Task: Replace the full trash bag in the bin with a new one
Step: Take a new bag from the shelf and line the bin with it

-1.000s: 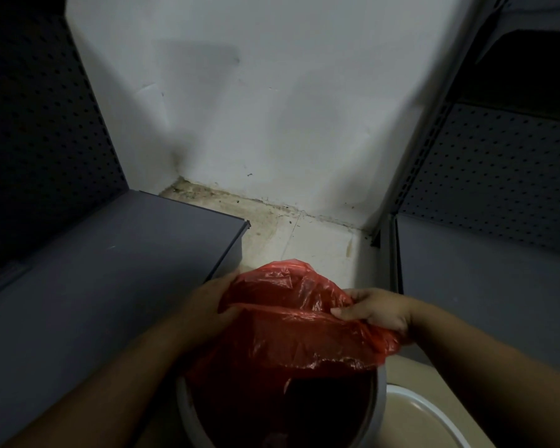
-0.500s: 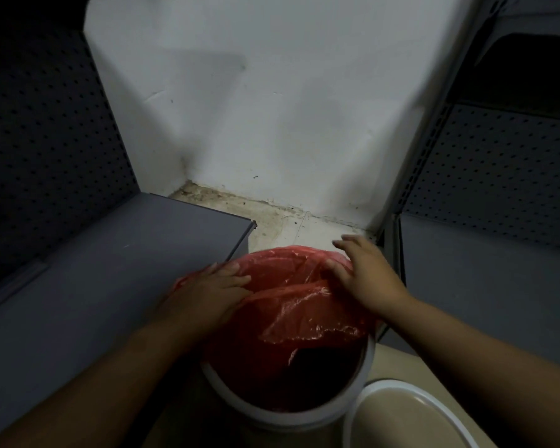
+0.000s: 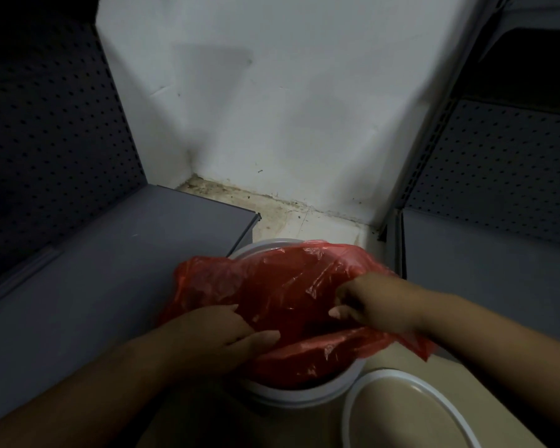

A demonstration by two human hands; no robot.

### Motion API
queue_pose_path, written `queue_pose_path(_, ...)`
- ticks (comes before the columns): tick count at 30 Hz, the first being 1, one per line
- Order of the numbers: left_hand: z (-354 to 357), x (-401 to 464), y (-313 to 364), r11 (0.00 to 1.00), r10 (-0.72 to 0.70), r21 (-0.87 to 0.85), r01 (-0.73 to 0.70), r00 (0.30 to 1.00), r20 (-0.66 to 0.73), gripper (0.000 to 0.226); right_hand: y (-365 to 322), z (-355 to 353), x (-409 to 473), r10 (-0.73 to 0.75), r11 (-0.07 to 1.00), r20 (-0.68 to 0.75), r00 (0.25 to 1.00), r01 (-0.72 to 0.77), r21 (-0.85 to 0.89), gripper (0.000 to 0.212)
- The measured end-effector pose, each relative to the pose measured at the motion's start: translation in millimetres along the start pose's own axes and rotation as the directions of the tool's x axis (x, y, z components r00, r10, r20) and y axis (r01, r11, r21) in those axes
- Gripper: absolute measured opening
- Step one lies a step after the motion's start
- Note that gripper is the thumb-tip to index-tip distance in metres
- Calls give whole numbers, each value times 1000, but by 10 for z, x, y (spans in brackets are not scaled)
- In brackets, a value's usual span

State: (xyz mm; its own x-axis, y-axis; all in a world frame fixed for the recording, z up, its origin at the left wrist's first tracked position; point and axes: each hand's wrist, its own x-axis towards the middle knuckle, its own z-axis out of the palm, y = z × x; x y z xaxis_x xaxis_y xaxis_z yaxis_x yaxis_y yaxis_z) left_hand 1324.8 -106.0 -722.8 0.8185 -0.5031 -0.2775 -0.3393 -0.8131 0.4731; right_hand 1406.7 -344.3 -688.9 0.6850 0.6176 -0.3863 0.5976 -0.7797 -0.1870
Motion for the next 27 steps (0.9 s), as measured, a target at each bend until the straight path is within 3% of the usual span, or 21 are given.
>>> queue_pose_path(3, 15, 41, 46, 994, -74, 84, 66, 992, 101, 55, -9, 59, -78, -29, 999, 75, 997, 32, -38, 35)
queue_pose_path(8, 35, 0, 125, 971, -68, 228, 69, 998, -10, 35, 65, 260, -167, -183, 968, -44, 982, 172, -182, 59)
queue_pose_path(11, 177, -67, 25, 981, -8, 192, 25, 996, -90, 63, 194, 477, -255, -248, 954, -163, 955, 212, -211, 80)
queue_pose_path(12, 250, -64, -34, 960, 54, 278, -6, 984, -168, 70, 243, 587, -280, -264, 944, -212, 941, 208, -255, 84)
queue_pose_path(14, 295, -85, -65, 925, 28, 376, 53, 978, -205, 79, 296, 764, -312, -220, 942, -225, 949, 147, -301, 87)
queue_pose_path(15, 288, -99, -58, 935, -49, 341, 100, 987, -155, 86, 320, 840, -312, -196, 947, -232, 953, 122, -298, 88)
queue_pose_path(18, 392, -102, -123, 965, -106, 227, 130, 988, -115, 100, 398, 889, -311, -180, 978, -223, 958, 150, -143, 91)
queue_pose_path(20, 358, -103, -166, 966, -115, 219, 138, 987, -113, 97, 418, 803, -322, -152, 987, -215, 965, 159, 14, 88)
queue_pose_path(22, 325, -86, -168, 977, -171, 96, 192, 967, -189, 98, 419, 728, -277, -44, 983, -361, 932, 104, 150, 86)
queue_pose_path(24, 308, -31, -179, 970, -225, 15, 243, 919, -322, 112, 369, 652, -156, 52, 985, -537, 842, 44, 165, 71)
queue_pose_path(27, 248, 105, -128, 932, -302, 68, 356, 868, -394, 113, 232, 519, 54, 153, 988, -558, 815, -126, 86, 44)
